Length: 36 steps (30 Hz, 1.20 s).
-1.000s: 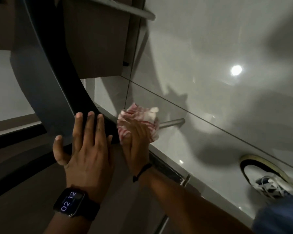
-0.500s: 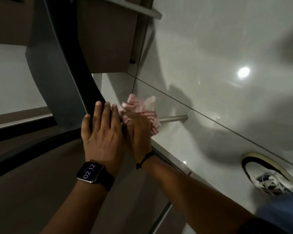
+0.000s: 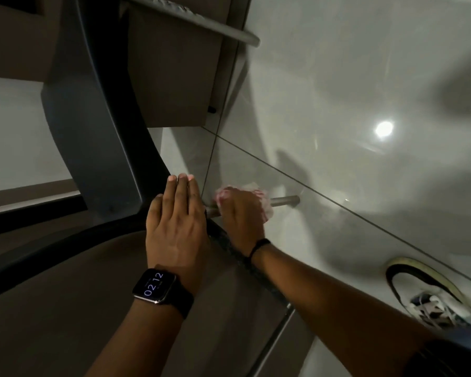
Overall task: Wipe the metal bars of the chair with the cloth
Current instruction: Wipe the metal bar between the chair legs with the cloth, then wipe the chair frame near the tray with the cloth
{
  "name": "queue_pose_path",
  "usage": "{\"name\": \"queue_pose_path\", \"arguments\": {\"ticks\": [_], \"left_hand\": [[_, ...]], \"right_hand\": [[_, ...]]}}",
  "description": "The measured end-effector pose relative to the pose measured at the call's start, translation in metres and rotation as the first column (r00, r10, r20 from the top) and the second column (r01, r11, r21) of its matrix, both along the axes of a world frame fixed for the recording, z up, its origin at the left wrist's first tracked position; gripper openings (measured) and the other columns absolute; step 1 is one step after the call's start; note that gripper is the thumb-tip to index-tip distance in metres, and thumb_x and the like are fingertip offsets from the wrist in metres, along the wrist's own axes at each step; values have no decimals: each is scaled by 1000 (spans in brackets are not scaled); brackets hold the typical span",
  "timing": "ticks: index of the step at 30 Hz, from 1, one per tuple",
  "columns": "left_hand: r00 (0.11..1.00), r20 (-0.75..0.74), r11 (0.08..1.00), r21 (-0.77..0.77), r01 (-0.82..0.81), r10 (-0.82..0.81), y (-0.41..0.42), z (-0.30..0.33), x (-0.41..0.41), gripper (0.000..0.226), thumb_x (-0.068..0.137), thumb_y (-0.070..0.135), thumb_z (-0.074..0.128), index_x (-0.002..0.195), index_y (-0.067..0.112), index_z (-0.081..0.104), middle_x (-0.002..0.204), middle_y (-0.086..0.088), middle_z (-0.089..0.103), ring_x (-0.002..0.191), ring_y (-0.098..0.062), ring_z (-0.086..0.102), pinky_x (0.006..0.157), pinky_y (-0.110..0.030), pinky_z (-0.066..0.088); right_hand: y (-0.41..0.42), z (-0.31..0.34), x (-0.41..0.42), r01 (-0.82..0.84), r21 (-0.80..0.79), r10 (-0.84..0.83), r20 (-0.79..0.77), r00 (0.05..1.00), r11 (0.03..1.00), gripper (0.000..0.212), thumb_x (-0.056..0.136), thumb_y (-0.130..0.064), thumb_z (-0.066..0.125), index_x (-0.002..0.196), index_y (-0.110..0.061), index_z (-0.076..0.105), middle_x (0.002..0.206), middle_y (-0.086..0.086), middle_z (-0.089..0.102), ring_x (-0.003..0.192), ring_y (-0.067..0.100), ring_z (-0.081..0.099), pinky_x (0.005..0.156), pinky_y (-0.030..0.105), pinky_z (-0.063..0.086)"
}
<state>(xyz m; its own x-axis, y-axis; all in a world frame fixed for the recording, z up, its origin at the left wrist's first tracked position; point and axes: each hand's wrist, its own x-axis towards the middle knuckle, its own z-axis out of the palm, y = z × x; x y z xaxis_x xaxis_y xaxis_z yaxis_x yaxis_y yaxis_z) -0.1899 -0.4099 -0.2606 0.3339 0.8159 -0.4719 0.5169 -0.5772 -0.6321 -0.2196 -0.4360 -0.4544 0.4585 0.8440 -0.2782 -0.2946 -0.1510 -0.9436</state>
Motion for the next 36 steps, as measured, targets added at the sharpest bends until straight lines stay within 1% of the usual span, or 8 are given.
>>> {"name": "queue_pose_path", "arguments": {"ticks": [3, 5, 10, 14, 18, 23, 31, 36], "left_hand": [[999, 13, 999, 20, 44, -44, 2, -3, 0, 63, 106, 30, 35, 163, 6, 20, 171, -16, 23, 160, -30, 14, 126, -43, 4], [999, 5, 998, 33, 52, -52, 2, -5, -1, 67, 104, 26, 46, 162, 6, 20, 171, -16, 23, 160, -29, 14, 125, -44, 5], [1000, -16, 999, 44, 1, 0, -3, -11, -2, 74, 104, 27, 37, 164, 8, -1, 175, -14, 4, 160, -24, -7, 126, -44, -4], [1000, -9, 1000, -17, -4, 4, -5, -14, 13, 80, 100, 19, 32, 162, 10, -18, 173, -14, -15, 153, -24, -24, 123, -44, -14], [984, 173, 998, 53, 38, -47, 24, -12, 53, 62, 109, 28, 24, 165, 10, 5, 174, -17, 7, 161, -31, -1, 129, -47, -2], [971, 216, 994, 56, 89, -99, 104, -3, 114, 63, 109, 33, 19, 164, 5, 7, 174, -17, 8, 162, -30, 0, 132, -47, 1], [964, 202, 984, 61, 166, -175, 229, 3, 165, 64, 110, 34, 19, 164, 2, 5, 174, -19, 5, 162, -32, -2, 131, -47, -4], [980, 134, 989, 14, 149, -149, 291, 12, 177, 66, 104, 31, 15, 164, 2, 6, 173, -19, 13, 161, -35, 6, 131, -50, -2]], "right_hand": [[10, 19, -19, 87, 78, -95, 101, 990, 993, 23, 112, -26, 57, 96, -18, 73, 91, 7, 80, 84, 22, 72, 87, 44, 60], [3, -2, -8, 57, 24, -58, 89, 994, 998, 42, 115, -35, 47, 88, -16, 73, 83, 10, 78, 77, 30, 72, 79, 43, 58], [-20, -54, 24, -274, -186, 283, 20, 959, 943, 53, 116, -38, 29, 90, -26, 74, 78, -2, 81, 76, 16, 76, 96, 39, 49], [-48, -44, 22, -456, -198, 458, -39, 888, 867, 61, 110, -52, 15, 90, -28, 68, 75, 1, 77, 76, 16, 74, 116, 55, 46], [-81, -39, 36, -523, -323, 553, 1, 833, 789, 65, 110, -53, 11, 91, -26, 68, 75, 0, 74, 80, 20, 73, 122, 55, 40], [-83, -2, 101, -223, -251, 54, -542, 839, 942, 40, 112, -46, 45, 94, -24, 74, 96, 6, 81, 99, 22, 80, 108, 57, 61], [120, 66, 228, 324, -222, -379, -289, 879, 920, 61, 113, -45, 36, 145, -4, 67, 141, 12, 76, 136, 26, 72, 120, 50, 55], [246, 94, 250, 479, -148, -501, -195, 843, 865, 63, 110, -46, 33, 135, -3, 70, 140, 10, 76, 129, 18, 71, 119, 39, 56]]}}
